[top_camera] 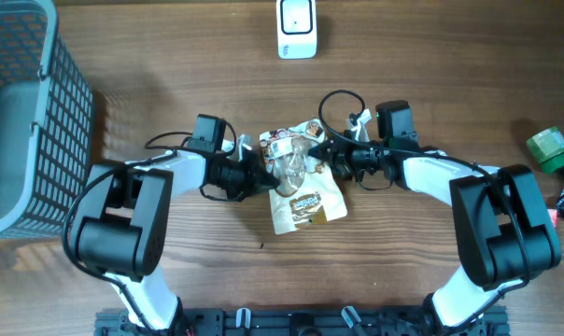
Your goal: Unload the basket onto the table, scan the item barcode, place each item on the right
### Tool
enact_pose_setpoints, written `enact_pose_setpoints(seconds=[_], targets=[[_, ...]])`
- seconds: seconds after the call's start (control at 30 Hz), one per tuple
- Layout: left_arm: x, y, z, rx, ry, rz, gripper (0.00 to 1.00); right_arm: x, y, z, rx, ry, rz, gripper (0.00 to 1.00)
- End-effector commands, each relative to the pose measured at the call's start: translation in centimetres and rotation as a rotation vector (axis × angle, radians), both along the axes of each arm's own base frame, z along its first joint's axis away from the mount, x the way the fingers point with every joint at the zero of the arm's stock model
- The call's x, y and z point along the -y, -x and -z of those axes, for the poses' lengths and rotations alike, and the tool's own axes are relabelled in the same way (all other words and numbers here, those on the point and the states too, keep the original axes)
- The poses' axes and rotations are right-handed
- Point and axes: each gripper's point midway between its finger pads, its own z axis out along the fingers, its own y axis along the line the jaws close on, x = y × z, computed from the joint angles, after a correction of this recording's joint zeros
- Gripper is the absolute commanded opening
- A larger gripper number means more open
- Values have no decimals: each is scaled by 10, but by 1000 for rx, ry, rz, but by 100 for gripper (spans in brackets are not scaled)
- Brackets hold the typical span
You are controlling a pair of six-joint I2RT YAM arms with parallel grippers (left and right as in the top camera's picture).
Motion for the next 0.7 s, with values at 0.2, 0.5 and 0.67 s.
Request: enact_pose_setpoints(seconds=[0.2,0.5,0.67], targets=[[-4,13,25,-89,-31,-21,4,17,31,37,-113,160,-36,100],[-4,13,25,-90,-31,-21,4,9,54,47,-103,220,-145,100],[-4,13,25,-92,-31,-21,4,-8,50,53,-63,220,-155,97]])
